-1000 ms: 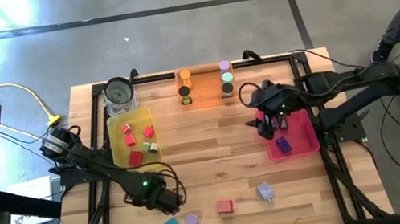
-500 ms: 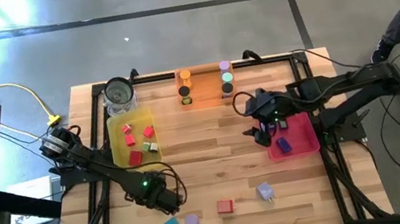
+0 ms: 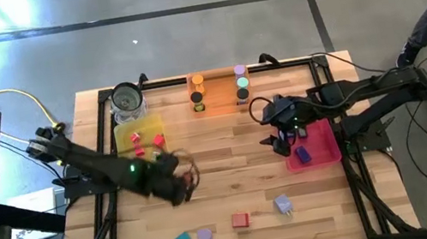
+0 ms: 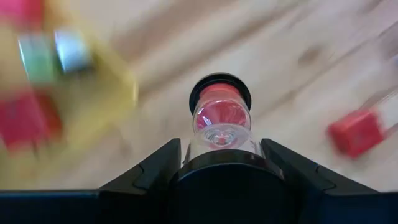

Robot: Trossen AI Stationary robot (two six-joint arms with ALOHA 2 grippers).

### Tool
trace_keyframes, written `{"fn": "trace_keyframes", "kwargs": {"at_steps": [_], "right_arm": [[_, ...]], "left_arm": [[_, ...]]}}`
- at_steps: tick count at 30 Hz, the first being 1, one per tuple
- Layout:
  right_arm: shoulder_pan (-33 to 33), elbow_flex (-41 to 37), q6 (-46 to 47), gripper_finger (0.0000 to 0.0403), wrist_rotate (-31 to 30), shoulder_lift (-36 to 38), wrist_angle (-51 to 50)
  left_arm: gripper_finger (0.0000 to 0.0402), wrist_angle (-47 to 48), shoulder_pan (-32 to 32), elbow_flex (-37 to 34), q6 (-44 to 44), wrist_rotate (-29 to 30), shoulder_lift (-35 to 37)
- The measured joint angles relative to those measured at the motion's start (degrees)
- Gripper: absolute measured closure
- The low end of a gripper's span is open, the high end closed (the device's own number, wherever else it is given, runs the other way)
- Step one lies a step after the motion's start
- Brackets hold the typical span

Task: Pick & Place Office items
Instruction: Put the black hourglass in the orange bin

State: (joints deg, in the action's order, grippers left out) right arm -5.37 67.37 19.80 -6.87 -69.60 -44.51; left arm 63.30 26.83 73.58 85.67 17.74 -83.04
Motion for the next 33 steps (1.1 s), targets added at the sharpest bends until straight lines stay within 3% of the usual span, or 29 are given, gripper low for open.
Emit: {"fn": "trace_keyframes", "kwargs": {"at_steps": [6,15,25,33], "right_arm": [[-1.36,0.00,3.04,0.0103,-0.24,1.10,-0.61],[-4.53,0.00,9.08,0.0103,-0.73,5.58,-1.55],[-7.42,0.00,13.41,0.0103,-6.24,8.85,-1.57],[-3.81,0.00,13.21,0.0103,-8.09,10.15,-2.89]], "left_arm": [[0.0208,-0.33,-11.11,9.06,-24.55,2.26,0.60],[0.0208,-0.71,-31.75,22.37,-52.28,-9.83,-1.55],[0.0208,-0.56,-47.46,32.67,-72.43,-16.63,-9.74],[0.0208,-0.25,-55.34,38.96,-83.60,-22.45,-21.71]]}}
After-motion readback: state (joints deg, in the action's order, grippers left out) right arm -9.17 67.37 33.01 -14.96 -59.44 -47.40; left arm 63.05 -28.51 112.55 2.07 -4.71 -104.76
